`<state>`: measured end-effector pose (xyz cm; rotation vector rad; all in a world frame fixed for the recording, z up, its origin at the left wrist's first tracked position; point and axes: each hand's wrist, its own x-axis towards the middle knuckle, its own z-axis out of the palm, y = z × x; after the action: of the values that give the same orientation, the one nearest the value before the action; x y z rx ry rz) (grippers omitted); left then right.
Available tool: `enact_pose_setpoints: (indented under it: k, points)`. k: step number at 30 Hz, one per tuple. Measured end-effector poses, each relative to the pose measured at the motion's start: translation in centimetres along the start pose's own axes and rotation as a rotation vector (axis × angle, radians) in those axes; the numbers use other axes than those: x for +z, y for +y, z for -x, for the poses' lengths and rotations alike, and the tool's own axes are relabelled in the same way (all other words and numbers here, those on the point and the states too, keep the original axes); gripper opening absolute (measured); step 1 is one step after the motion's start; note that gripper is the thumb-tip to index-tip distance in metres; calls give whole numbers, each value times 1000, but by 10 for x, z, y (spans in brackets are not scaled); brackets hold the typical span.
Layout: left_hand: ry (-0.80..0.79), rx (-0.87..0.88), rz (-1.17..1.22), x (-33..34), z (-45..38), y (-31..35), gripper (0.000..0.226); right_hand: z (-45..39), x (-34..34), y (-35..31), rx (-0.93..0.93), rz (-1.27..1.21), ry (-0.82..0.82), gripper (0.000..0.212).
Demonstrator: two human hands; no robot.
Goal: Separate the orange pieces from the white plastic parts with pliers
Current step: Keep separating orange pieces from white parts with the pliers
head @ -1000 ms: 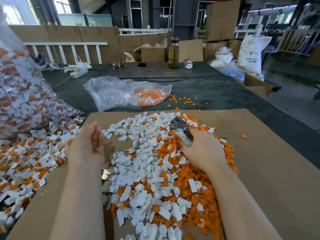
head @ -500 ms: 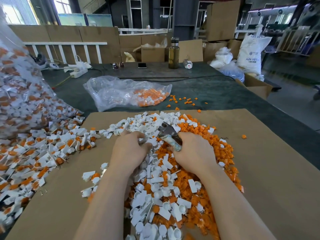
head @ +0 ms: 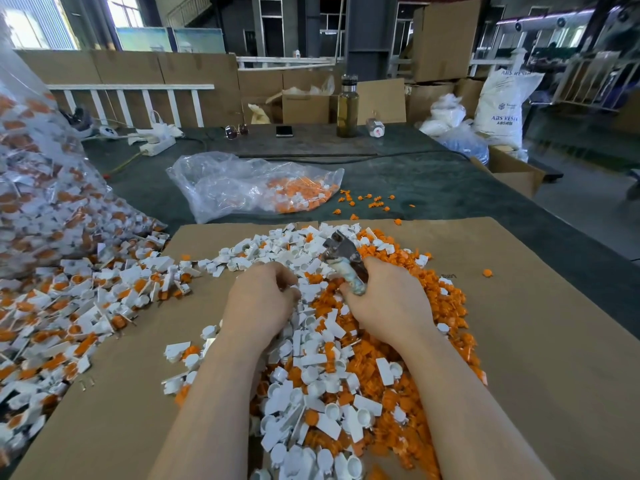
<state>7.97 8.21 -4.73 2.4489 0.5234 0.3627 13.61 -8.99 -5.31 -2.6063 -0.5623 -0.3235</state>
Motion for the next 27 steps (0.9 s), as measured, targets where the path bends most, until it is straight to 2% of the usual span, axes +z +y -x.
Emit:
enact_pose_setpoints:
  k: [6,11,18,27]
  points:
    - [-2,7,8,1,0,0,10,-1,-1,1,25,-52,13,19]
    - [23,-28,142,0,3,4,9,-1,-2,1,41,-48,8,17]
    - [55,-152,612,-9,8,13,23,-1,-2,0,34,-36,10,22]
    - [107,-275,883,-15,6,11,19,1,1,-10,-134,-52,-17,19]
